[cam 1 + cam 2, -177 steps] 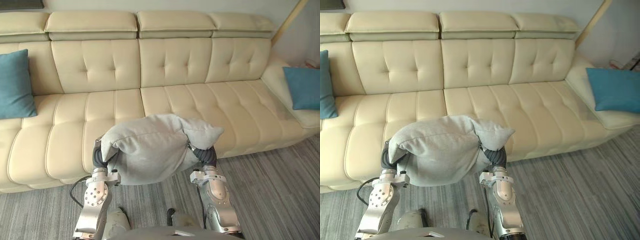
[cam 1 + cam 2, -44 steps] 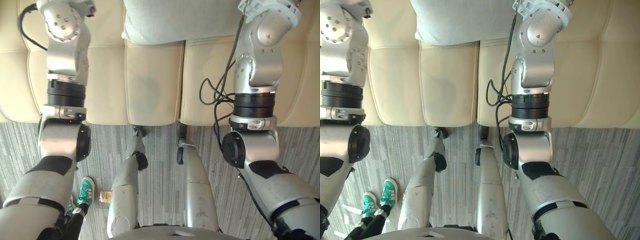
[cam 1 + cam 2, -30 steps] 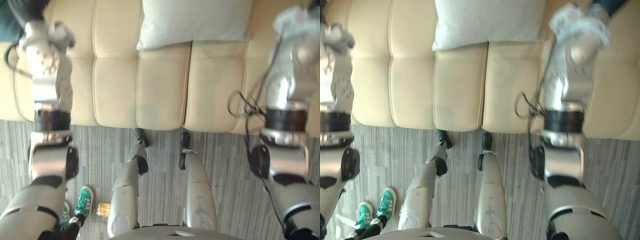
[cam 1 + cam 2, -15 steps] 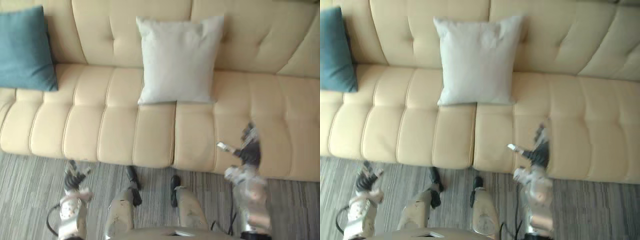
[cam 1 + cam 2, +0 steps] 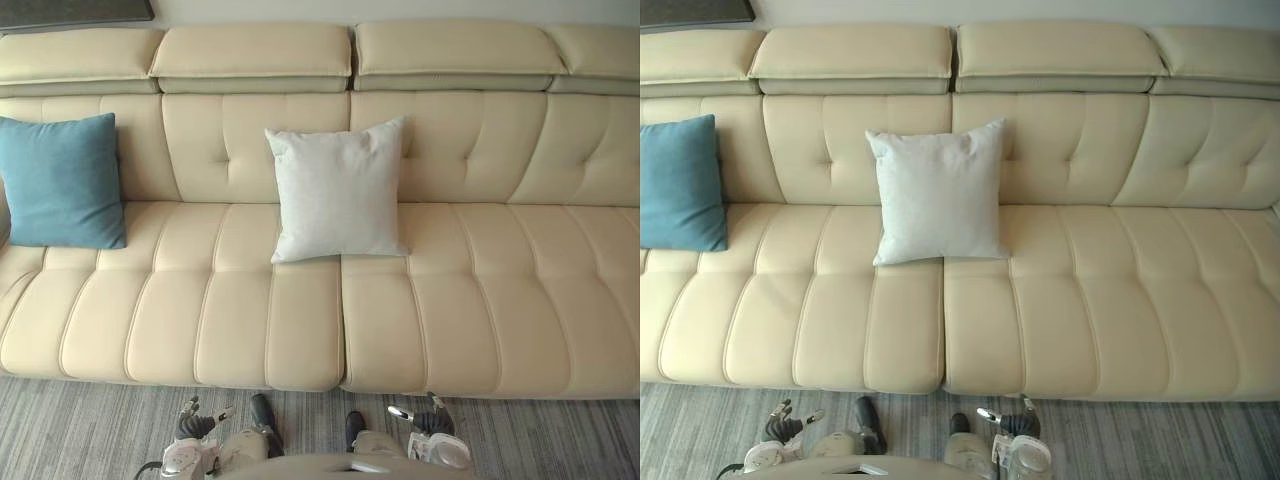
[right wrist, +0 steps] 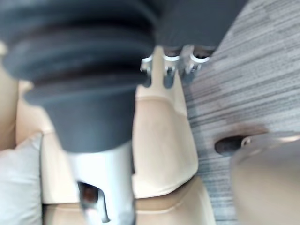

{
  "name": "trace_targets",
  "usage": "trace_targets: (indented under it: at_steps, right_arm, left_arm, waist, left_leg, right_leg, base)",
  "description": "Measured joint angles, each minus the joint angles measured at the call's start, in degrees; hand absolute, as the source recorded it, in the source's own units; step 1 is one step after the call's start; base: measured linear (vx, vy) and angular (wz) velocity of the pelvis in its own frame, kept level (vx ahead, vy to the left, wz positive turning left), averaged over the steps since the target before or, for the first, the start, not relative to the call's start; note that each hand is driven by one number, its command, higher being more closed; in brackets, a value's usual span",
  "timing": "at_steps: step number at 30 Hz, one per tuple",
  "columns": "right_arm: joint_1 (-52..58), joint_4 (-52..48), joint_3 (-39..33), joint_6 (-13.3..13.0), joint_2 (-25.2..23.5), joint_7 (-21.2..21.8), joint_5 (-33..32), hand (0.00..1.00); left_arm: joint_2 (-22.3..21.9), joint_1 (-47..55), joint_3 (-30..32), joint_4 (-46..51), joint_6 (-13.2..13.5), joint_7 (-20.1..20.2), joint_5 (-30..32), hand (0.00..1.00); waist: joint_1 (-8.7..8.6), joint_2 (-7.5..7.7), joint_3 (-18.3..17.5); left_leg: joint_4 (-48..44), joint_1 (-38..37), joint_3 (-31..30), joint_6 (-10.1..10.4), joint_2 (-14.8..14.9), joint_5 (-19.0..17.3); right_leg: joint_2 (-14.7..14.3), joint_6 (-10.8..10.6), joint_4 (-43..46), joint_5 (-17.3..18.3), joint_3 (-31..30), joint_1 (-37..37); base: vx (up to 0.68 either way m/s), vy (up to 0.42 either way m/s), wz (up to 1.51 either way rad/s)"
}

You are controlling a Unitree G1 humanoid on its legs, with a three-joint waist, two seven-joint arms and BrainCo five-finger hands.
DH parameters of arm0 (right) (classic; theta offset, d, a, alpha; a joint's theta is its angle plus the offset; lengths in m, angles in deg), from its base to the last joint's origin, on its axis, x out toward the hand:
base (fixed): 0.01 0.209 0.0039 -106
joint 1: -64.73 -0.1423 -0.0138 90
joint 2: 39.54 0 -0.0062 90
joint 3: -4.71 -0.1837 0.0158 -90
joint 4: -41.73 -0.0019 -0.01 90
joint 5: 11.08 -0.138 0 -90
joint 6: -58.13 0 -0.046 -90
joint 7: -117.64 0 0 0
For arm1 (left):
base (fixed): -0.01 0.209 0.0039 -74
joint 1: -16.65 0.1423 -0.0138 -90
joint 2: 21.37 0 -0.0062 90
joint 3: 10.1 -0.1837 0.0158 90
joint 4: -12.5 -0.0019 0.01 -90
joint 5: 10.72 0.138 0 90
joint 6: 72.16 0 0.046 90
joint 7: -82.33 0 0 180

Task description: Pick up cushions and gather them together orderly.

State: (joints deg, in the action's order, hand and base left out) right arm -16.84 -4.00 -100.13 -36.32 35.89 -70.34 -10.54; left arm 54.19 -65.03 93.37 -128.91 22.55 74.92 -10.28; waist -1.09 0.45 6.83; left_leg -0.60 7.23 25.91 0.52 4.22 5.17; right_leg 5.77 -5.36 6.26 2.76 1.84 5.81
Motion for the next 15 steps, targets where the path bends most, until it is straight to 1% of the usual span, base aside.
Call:
trace_targets:
  at_steps: [1, 2, 4, 5, 6, 7, 8, 9, 10, 11, 12, 13, 14, 15]
  right_arm:
    - [-0.4, 0.0, 0.0, 0.0, -0.4, -0.1, 0.0, 0.0]
    - [-0.8, -0.1, 0.1, 0.0, -0.8, -0.1, 0.0, 0.0]
    - [-0.9, -0.6, 0.3, 0.0, -1.2, -0.2, 0.0, 0.0]
    - [-0.9, -0.6, 0.3, 0.1, -1.1, -0.2, -0.1, 0.0]
    - [-1.0, -0.6, 0.2, 0.4, -1.2, -0.3, -0.1, 0.0]
    - [-1.2, -0.4, 0.3, 0.8, -1.3, -0.3, -0.2, 0.0]
    - [-0.7, 0.1, 0.2, 1.2, -1.5, -0.3, -0.2, 0.0]
    - [-0.8, 0.6, 0.2, 1.1, -1.5, -0.3, -0.1, 0.0]
    - [-0.8, 1.4, 0.2, 1.0, -1.5, -0.3, -0.1, 0.0]
    - [-2.1, 3.7, 0.3, 1.0, -1.5, -0.3, -0.1, 0.0]
    - [-3.1, 5.2, 0.3, 1.0, -1.4, -0.3, -0.1, 0.0]
    - [-4.1, 6.2, 0.4, 0.9, -1.4, -0.3, -0.1, 0.0]
    - [-5.6, 6.8, 0.5, 1.1, -0.7, -0.4, -0.1, 0.0]
    - [-6.3, 6.7, 0.5, 1.1, -0.2, -0.5, -0.1, 0.0]
  left_arm:
    - [0.3, -0.3, 0.1, -0.1, -0.1, -0.5, 0.2, 0.0]
    - [0.5, -0.7, 0.2, 0.0, -0.1, -1.1, 0.2, 0.0]
    - [0.6, -1.4, 0.9, 0.4, -0.2, -1.7, 0.2, 0.0]
    - [0.0, -1.6, 2.9, 0.7, -0.5, -2.4, -0.2, 0.0]
    - [-0.3, -1.8, 4.6, 0.9, -0.6, -2.8, -0.4, 0.0]
    - [-0.3, -1.7, 5.3, 0.9, -0.8, -3.1, -0.4, 0.0]
    - [-0.3, -1.1, 5.9, 0.9, -1.0, -3.7, -0.6, 0.0]
    - [-0.2, -0.2, 7.2, 1.1, -1.0, -4.0, -1.4, 0.0]
    - [-0.1, 0.5, 7.9, 1.1, -1.1, -4.1, -1.5, 0.0]
    - [0.1, 2.6, 9.3, 1.0, -1.3, -4.9, -2.9, 0.0]
    - [0.2, 3.9, 9.9, 1.0, -1.4, -5.2, -3.6, 0.0]
    - [0.1, 4.5, 10.2, 1.0, -1.5, -5.2, -3.9, 0.0]
    - [-0.3, 4.2, 10.3, 0.5, -1.8, -5.7, -4.3, 0.0]
    - [-1.0, 4.1, 10.3, 0.3, -1.8, -5.9, -4.5, 0.0]
  waist:
    - [0.29, 0.33, 0.3]
    - [0.63, 0.72, 0.5]
    - [0.84, 1.2, 0.8]
    - [1.97, 0.31, 1.0]
    - [2.23, -0.27, 1.6]
    - [2.37, -0.95, 1.9]
    - [2.65, -0.89, 1.9]
    - [2.82, -0.46, 1.6]
    - [2.91, -0.1, 1.2]
    - [3.2, 1.31, -0.2]
    - [3.58, 2.42, -1.2]
    - [4.05, 3.41, -2.0]
    - [4.88, 3.31, -2.7]
    - [5.37, 3.29, -2.9]
  left_leg:
    - [-0.3, 0.0, 0.5, 0.0, 0.1, -0.1]
    - [-1.6, 0.7, 0.8, -0.5, 0.5, -0.7]
    - [-6.2, 3.2, 0.5, -1.2, 1.5, -3.5]
    - [-8.7, 4.9, 0.8, -2.4, 3.8, -5.2]
    - [-9.4, 5.1, 1.0, -3.0, 4.9, -5.4]
    - [-9.4, 5.1, 0.9, -3.1, 5.3, -5.4]
    - [-8.8, 4.3, 0.5, -3.1, 5.6, -5.4]
    - [-7.9, 3.7, 0.4, -2.9, 5.4, -4.9]
    - [-7.4, 3.6, 0.5, -2.7, 5.3, -4.7]
    - [-5.7, 3.9, 0.6, -2.1, 4.3, -4.1]
    - [-4.0, 4.5, 0.7, -1.0, 3.1, -3.5]
    - [-2.8, 5.2, 0.7, -0.2, 2.0, -2.9]
    - [-0.9, 6.6, -0.3, 1.4, 1.3, -2.0]
    - [-0.3, 7.2, -1.1, 1.9, 1.3, -1.9]
  right_leg:
    - [-0.1, -0.2, -0.4, -1.1, -0.8, 0.1]
    - [-0.1, -0.4, -0.8, -2.2, -1.0, 0.4]
    - [0.0, -0.5, 0.1, -3.3, -0.4, 1.3]
    - [-1.1, -0.2, -0.6, -5.9, 0.4, 1.8]
    - [-0.8, 2.2, 7.5, -1.8, 3.3, 3.1]
    - [-0.4, 2.8, 15.8, 2.0, 5.2, 4.4]
    - [0.1, 2.4, 26.2, 5.8, 7.6, 4.1]
    - [0.6, 2.1, 31.3, 7.8, 8.5, 3.0]
    - [1.0, 1.7, 33.2, 8.7, 8.7, 2.3]
    - [2.2, 0.9, 34.7, 10.0, 9.3, 0.5]
    - [3.3, 0.9, 33.0, 9.5, 10.0, -0.6]
    - [4.0, 1.3, 29.8, 6.7, 10.0, -1.0]
    - [3.4, 0.8, 23.2, 8.8, 10.3, -1.7]
    - [2.7, 0.9, 19.6, 8.8, 10.7, -2.3]
  base:
    - [-0.04, 0.081, -0.38]
    - [-0.08, 0.097, -0.25]
    - [-0.11, 0.083, -0.19]
    - [-0.17, 0.067, -0.29]
    - [-0.18, 0.06, -0.2]
    - [-0.15, 0.05, 0.15]
    - [-0.13, 0.036, 0.3]
    - [-0.13, 0.025, 0.27]
    - [-0.19, 0.002, 0.15]
    - [-0.21, -0.016, 0.07]
    - [-0.22, -0.025, 0.0]
    - [-0.18, -0.046, -0.2]
    - [-0.14, -0.042, -0.32]
    - [-0.18, -0.053, -0.71]
